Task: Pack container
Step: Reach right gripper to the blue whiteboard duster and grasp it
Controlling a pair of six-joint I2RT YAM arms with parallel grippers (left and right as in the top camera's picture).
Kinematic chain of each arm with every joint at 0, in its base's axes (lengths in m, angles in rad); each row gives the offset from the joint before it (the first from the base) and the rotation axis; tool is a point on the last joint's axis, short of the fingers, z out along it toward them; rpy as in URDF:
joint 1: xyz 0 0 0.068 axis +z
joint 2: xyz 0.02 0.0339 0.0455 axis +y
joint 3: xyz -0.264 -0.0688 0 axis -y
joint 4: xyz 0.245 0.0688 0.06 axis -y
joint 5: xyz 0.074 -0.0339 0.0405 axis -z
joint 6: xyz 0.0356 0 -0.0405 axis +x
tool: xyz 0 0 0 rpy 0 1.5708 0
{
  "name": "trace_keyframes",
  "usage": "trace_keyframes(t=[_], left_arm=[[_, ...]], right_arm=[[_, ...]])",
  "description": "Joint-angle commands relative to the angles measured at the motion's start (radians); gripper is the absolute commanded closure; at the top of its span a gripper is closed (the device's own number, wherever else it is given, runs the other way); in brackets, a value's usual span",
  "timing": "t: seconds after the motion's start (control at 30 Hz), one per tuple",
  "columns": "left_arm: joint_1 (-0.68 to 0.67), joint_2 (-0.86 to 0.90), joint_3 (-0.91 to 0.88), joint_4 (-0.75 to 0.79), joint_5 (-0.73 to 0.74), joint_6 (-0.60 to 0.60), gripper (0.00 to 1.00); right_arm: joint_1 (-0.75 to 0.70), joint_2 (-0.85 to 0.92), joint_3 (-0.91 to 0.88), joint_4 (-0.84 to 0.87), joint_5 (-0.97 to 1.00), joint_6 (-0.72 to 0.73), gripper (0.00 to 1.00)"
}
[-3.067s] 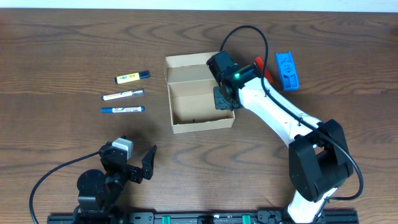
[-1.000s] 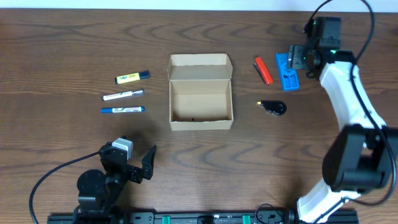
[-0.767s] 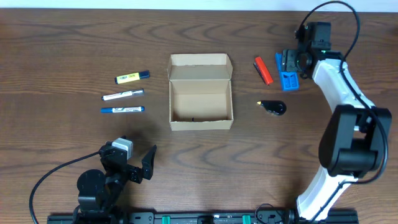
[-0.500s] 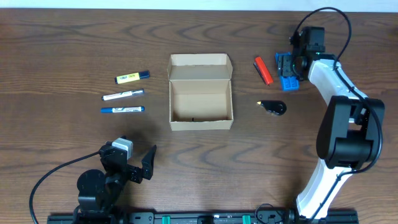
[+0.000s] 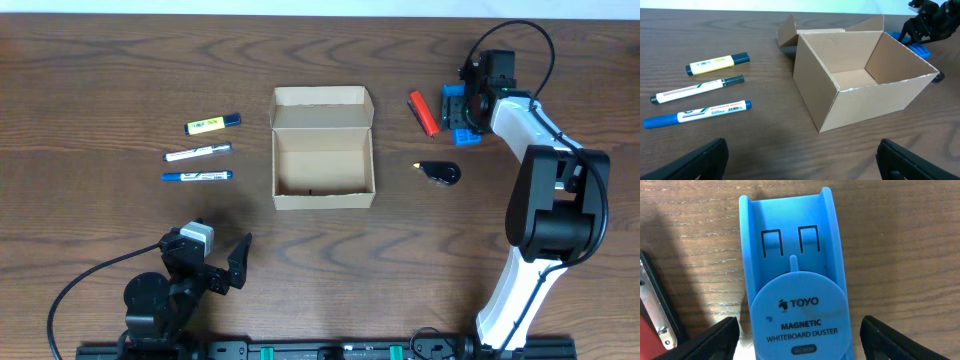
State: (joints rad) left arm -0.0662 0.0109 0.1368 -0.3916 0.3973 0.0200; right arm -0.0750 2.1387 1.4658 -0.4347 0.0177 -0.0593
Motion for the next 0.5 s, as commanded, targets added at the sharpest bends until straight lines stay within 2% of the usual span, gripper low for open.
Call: trace_keyframes(t=[0.0,0.27,0.47], left_arm=[[0.006,-0.006,-0.021,0.001,0.014,0.002,0.05],[0.006,-0.006,-0.021,0.001,0.014,0.002,0.05],[0.006,-0.006,-0.021,0.001,0.014,0.002,0.05]], right_arm=[[-0.017,0.023,-0.005,0.004,-0.009,-0.010,0.20],[-0.017,0.055,-0.005,-0.002,-0.026,-0.010,0.20],[-0.017,0.055,-0.005,-0.004,-0.026,-0.007,0.32]])
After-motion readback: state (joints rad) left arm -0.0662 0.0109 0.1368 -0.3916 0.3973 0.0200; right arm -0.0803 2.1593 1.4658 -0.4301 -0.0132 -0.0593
